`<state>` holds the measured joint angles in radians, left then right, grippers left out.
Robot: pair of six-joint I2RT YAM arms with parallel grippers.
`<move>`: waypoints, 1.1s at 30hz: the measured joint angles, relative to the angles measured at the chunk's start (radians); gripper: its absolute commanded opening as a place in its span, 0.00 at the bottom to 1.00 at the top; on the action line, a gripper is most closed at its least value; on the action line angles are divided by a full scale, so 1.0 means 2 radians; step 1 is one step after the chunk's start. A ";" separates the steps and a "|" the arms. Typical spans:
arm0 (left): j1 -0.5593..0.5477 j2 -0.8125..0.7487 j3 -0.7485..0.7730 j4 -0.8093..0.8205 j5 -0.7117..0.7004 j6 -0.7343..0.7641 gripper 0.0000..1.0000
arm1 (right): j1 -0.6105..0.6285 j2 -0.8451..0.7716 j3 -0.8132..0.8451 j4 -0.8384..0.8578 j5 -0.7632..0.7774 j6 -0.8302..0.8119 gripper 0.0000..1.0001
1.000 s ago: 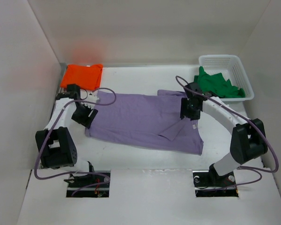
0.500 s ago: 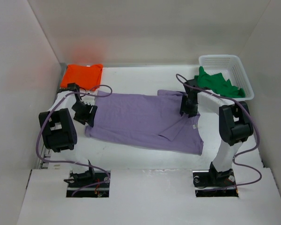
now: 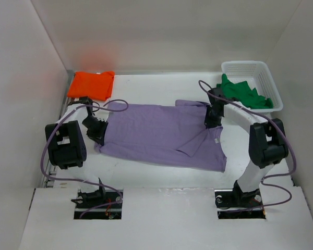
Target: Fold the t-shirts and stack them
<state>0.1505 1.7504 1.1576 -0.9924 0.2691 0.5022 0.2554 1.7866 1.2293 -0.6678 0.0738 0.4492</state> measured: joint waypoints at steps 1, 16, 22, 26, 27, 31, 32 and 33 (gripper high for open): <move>0.000 -0.002 0.000 -0.002 0.000 0.001 0.07 | 0.000 -0.015 -0.006 0.000 0.000 0.000 0.00; -0.149 -0.170 -0.079 -0.130 0.031 0.150 0.50 | -0.004 -0.244 -0.114 -0.039 0.006 0.000 0.00; -0.144 -0.172 -0.063 -0.169 0.029 0.188 0.56 | -0.011 -0.275 -0.157 -0.057 0.008 0.002 0.00; -0.080 -0.171 -0.008 -0.139 0.015 0.186 0.58 | -0.014 -0.283 -0.164 -0.059 0.011 0.002 0.00; -0.064 -0.168 0.002 -0.126 0.006 0.182 0.57 | -0.014 -0.284 -0.164 -0.059 0.012 0.002 0.00; -0.022 -0.128 0.021 -0.083 -0.041 0.175 0.57 | -0.014 -0.287 -0.164 -0.059 0.012 0.002 0.00; -0.017 -0.113 0.021 -0.078 -0.052 0.174 0.58 | -0.014 -0.289 -0.164 -0.059 0.012 0.002 0.00; -0.013 -0.099 0.021 -0.071 -0.062 0.171 0.58 | -0.014 -0.292 -0.165 -0.059 0.012 0.002 0.00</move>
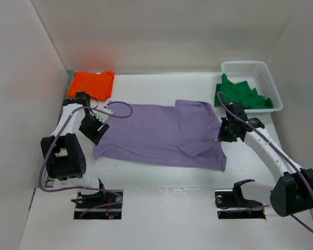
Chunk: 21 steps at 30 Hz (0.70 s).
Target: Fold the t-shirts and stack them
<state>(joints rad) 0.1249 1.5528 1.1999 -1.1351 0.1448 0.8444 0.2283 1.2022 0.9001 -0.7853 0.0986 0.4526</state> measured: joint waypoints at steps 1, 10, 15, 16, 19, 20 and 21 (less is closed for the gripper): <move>0.004 0.014 0.000 0.009 -0.009 -0.004 0.58 | 0.000 -0.004 -0.001 0.000 0.000 0.000 0.00; 0.022 0.109 0.043 0.042 -0.028 -0.046 0.56 | 0.000 -0.012 -0.015 0.000 0.001 -0.002 0.00; 0.019 0.147 0.046 0.036 -0.023 -0.054 0.55 | 0.000 -0.010 -0.016 0.000 0.002 -0.008 0.00; 0.019 0.156 0.048 0.036 -0.022 -0.056 0.53 | 0.000 -0.007 -0.016 0.000 0.002 -0.010 0.00; 0.018 0.176 0.053 0.027 -0.014 -0.060 0.44 | -0.001 0.002 -0.016 0.000 0.003 -0.012 0.00; 0.018 0.180 0.054 0.023 -0.011 -0.062 0.38 | -0.001 0.005 -0.016 0.000 0.003 -0.013 0.00; 0.018 0.183 0.054 0.019 -0.008 -0.064 0.28 | -0.001 0.007 -0.016 0.000 0.004 -0.014 0.00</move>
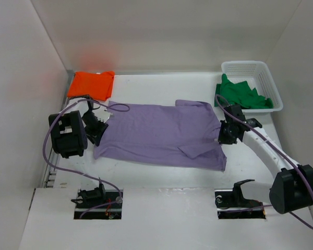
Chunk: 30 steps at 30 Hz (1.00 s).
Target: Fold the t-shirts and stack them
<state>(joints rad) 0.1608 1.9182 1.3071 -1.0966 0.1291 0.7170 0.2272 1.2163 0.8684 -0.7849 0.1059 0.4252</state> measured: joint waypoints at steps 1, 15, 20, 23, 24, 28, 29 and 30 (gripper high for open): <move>0.000 0.002 0.000 -0.004 0.003 -0.002 0.19 | 0.000 0.002 0.000 0.000 0.000 0.000 0.00; -0.014 -0.069 0.014 0.008 0.039 -0.027 0.00 | 0.000 0.012 0.033 -0.011 0.014 -0.008 0.00; -0.042 -0.126 0.066 0.042 0.050 -0.042 0.00 | -0.015 0.054 0.131 -0.023 0.012 -0.032 0.00; -0.063 -0.132 0.120 0.076 0.051 -0.050 0.00 | -0.043 0.115 0.267 -0.031 0.009 -0.055 0.00; -0.069 -0.132 0.141 0.094 0.050 -0.054 0.00 | -0.054 0.140 0.328 -0.037 0.007 -0.060 0.00; -0.075 -0.131 0.235 0.178 0.042 -0.075 0.00 | -0.086 0.224 0.592 -0.041 0.008 -0.070 0.00; -0.072 -0.134 0.255 0.206 0.040 -0.079 0.00 | -0.091 0.229 0.641 -0.039 0.010 -0.071 0.00; -0.069 -0.138 0.269 0.230 0.040 -0.082 0.00 | -0.094 0.225 0.672 -0.036 0.012 -0.071 0.00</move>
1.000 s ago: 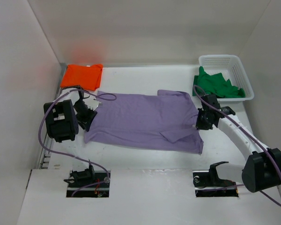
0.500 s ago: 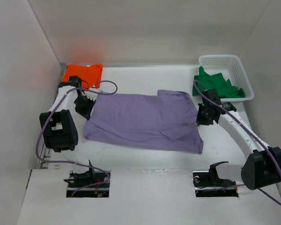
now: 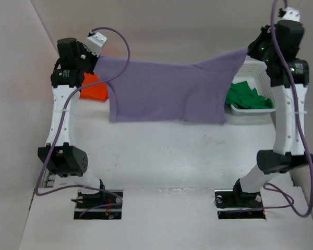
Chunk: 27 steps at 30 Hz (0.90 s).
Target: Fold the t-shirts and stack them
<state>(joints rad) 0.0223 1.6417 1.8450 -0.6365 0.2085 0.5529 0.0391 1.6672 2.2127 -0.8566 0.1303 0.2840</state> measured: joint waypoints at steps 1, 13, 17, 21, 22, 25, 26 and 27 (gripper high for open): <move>0.003 -0.009 0.005 0.020 0.000 -0.001 0.00 | 0.000 -0.014 0.016 0.005 0.003 0.000 0.00; 0.108 -0.180 -0.183 0.011 0.042 0.021 0.01 | 0.004 -0.408 -0.411 -0.027 0.009 0.050 0.00; 0.124 -0.178 -0.196 -0.014 0.052 0.023 0.02 | 0.004 -0.412 -0.464 -0.068 0.000 0.063 0.00; 0.110 -0.169 -0.218 -0.018 0.052 0.025 0.03 | 0.008 -0.366 -0.469 -0.069 -0.009 0.064 0.00; 0.106 -0.164 -0.226 -0.018 0.051 0.025 0.03 | 0.011 -0.351 -0.469 -0.064 -0.011 0.063 0.00; 0.095 -0.144 -0.250 -0.017 0.046 0.027 0.04 | 0.020 -0.288 -0.467 -0.043 -0.023 0.060 0.00; 0.091 -0.133 -0.255 -0.017 0.044 0.027 0.04 | 0.021 -0.264 -0.462 -0.037 -0.028 0.057 0.00; 0.088 -0.120 -0.256 -0.016 0.042 0.027 0.04 | 0.021 -0.234 -0.450 -0.035 -0.034 0.055 0.00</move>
<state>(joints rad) 0.1982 1.4010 1.3327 -0.6689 0.2928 0.6064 0.0807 1.1999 1.3132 -0.9257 0.0616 0.3935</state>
